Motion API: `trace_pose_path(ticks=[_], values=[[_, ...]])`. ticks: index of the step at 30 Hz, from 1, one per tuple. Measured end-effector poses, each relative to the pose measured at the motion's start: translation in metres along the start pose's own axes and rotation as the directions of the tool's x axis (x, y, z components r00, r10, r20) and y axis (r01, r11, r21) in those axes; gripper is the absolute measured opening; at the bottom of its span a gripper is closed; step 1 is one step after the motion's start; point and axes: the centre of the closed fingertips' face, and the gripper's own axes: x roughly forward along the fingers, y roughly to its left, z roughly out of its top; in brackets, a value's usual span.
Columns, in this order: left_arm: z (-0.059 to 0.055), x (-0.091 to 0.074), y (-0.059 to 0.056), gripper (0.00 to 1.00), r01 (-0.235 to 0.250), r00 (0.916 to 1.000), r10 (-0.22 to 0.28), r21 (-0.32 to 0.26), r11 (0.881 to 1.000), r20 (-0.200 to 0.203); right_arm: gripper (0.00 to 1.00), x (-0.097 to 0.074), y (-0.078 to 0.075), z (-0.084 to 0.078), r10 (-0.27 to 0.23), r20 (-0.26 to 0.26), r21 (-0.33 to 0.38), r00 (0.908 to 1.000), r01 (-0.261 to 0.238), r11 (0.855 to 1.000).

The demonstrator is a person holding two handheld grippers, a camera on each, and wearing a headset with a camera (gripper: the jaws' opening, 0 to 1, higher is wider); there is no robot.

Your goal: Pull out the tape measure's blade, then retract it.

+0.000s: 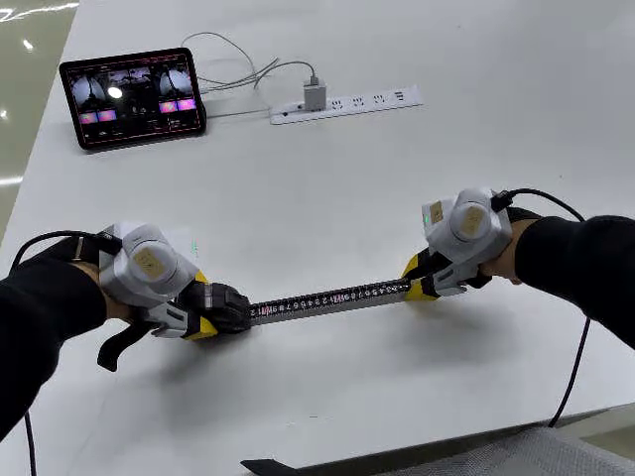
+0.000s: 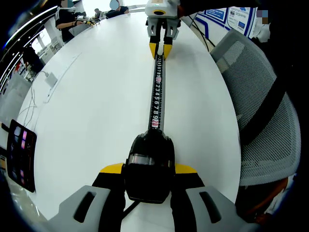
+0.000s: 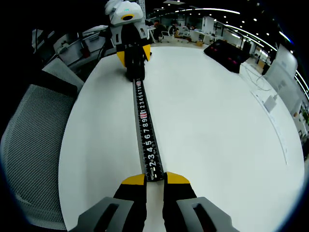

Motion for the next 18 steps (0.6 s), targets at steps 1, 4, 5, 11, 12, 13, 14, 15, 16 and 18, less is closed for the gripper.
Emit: trace_pose_path(ticks=[1,4,5,11,12,13,14,15,16,18], values=[[0.0001,-0.0001,-0.0001,0.3,0.0,1.0,0.0,0.0,1.0,0.001,0.07,-0.0002,0.0002,-0.0001,0.0,-0.001,0.0,1.0,0.0,1.0],[0.0001,-0.0002,-0.0001,0.3,0.0,1.0,0.0,-0.001,1.0,0.001,0.07,-0.0015,0.0012,0.0,-0.001,-0.001,0.001,1.0,0.001,1.0],[0.0001,-0.0002,-0.0001,0.3,0.0,1.0,0.0,-0.001,1.0,0.001,0.07,-0.002,0.0012,-0.0003,-0.001,-0.001,0.002,1.0,0.001,1.0],[0.0,-0.0001,0.0001,0.3,0.0,1.0,0.0,0.0,1.0,0.001,0.07,-0.0041,-0.0008,-0.0051,-0.002,-0.001,0.006,1.0,0.002,1.0],[0.0,-0.0001,0.0001,0.3,0.0,1.0,0.0,-0.001,1.0,0.001,0.07,-0.0043,-0.0008,-0.0052,-0.002,-0.001,0.008,1.0,0.002,1.0],[0.0001,0.0,0.0003,0.3,0.0,1.0,0.0,0.0,1.0,0.001,0.07,-0.0045,-0.0007,-0.0053,-0.003,-0.001,0.008,1.0,0.003,1.0],[0.0001,0.0,0.0004,0.3,0.0,1.0,0.0,-0.001,1.0,0.001,0.07,-0.0044,-0.0011,-0.0057,-0.003,0.001,0.011,1.0,0.003,1.0],[0.0001,0.0001,0.0005,0.3,0.0,1.0,0.0,-0.001,1.0,0.001,0.07,-0.0044,-0.0014,-0.0059,-0.004,0.001,0.011,1.0,0.004,1.0],[0.0001,0.0001,0.0006,0.3,0.0,1.0,0.0,0.0,1.0,0.0,0.07,-0.0045,-0.0015,-0.0059,-0.004,0.0,0.012,1.0,0.004,1.0],[0.0002,0.0,0.0007,0.3,-0.001,1.0,0.001,-0.001,1.0,0.001,0.07,-0.0048,-0.0016,-0.0061,-0.004,0.0,0.014,1.0,0.004,1.0]])
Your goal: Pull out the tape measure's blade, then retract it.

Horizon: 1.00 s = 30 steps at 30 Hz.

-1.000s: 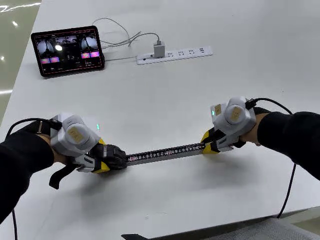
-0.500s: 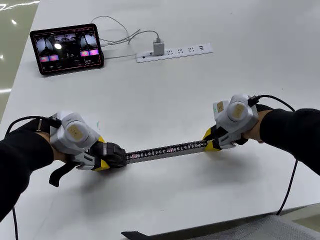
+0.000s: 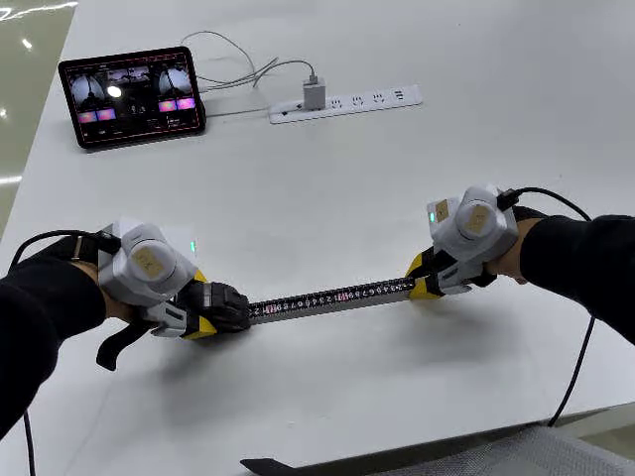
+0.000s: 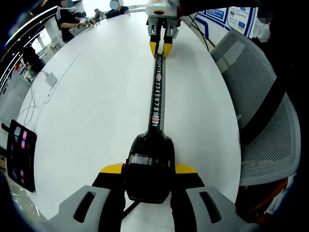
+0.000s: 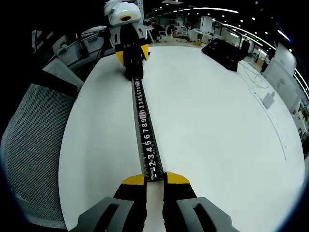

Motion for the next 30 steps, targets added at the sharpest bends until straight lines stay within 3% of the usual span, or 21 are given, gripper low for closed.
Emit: trace_pose_path(ticks=[30], values=[[-0.0003,0.0015,0.0008,0.3,-0.003,1.0,0.003,-0.001,1.0,0.006,0.08,-0.0041,-0.0002,-0.0066,-0.005,-0.01,0.013,0.9999,0.005,1.0]])
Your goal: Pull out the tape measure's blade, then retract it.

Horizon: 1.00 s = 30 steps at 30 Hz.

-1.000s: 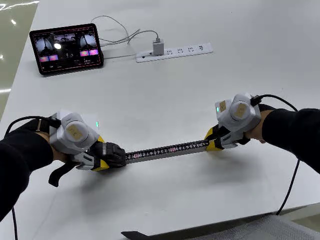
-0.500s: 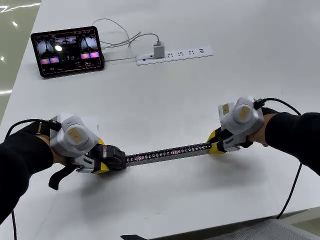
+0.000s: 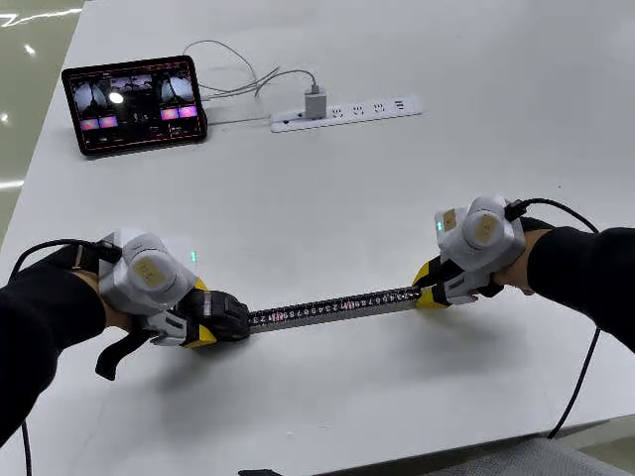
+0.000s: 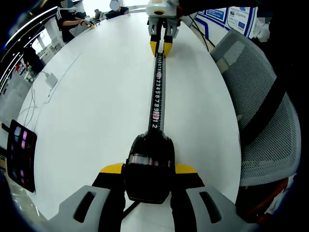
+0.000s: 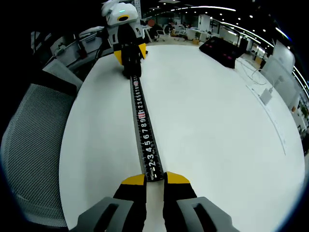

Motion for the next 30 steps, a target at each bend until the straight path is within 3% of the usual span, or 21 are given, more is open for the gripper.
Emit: trace_pose_path(ticks=[7,11,30], values=[[0.0021,-0.0002,0.0013,0.31,0.008,0.9993,-0.007,-0.035,0.999,0.037,0.09,0.0009,-0.0001,0.0006,0.017,-0.015,-0.008,0.9997,-0.017,1.0],[0.0026,0.0005,0.0011,0.31,0.006,0.9994,-0.005,-0.027,1.0,0.035,0.1,0.0004,-0.0001,-0.001,0.025,-0.026,-0.041,0.9994,-0.026,0.999],[0.0041,-0.0008,0.0015,0.32,0.013,0.9989,-0.012,-0.021,1.0,0.046,0.11,-0.0004,0.0023,0.002,0.03,-0.063,-0.051,0.9976,-0.033,0.998]])
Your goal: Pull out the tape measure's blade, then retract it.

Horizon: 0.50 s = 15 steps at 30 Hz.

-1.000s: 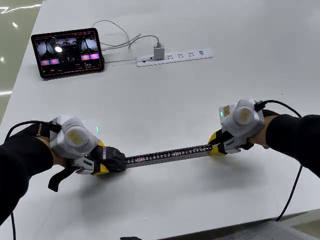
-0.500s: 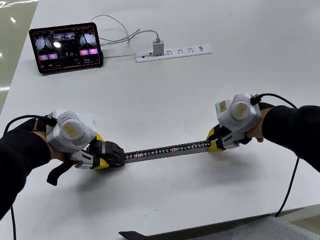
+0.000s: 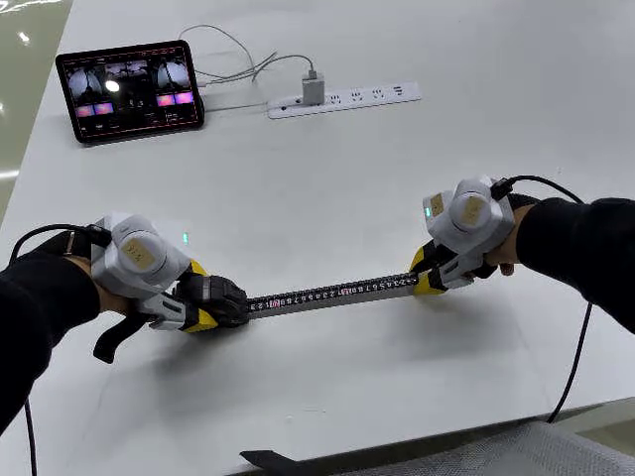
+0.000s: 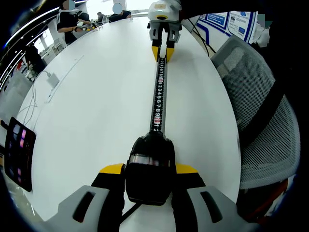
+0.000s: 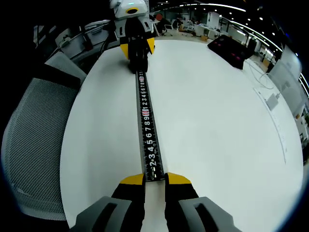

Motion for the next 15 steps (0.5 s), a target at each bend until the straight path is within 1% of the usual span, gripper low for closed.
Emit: trace_pose_path(ticks=[6,8,10,15], values=[[-0.0001,-0.0001,-0.0006,0.32,0.01,0.9999,-0.01,0.006,1.0,-0.003,0.12,0.0002,0.0004,0.0017,-0.004,-0.009,0.024,1.0,0.004,1.0],[-0.0002,-0.0004,-0.0009,0.33,0.016,0.9999,-0.016,0.007,1.0,-0.008,0.14,0.0002,0.0018,0.0021,0.0,-0.006,0.039,1.0,0.001,0.999],[0.0002,-0.0008,-0.0008,0.33,0.021,0.9997,-0.021,-0.008,1.0,-0.008,0.15,0.0002,0.0035,0.0021,0.001,-0.003,0.033,1.0,-0.001,0.999],[0.0,-0.0018,-0.0012,0.33,0.025,0.9996,-0.025,-0.004,1.0,-0.012,0.18,0.0009,0.004,0.0019,0.005,-0.002,0.039,1.0,-0.005,0.999]])
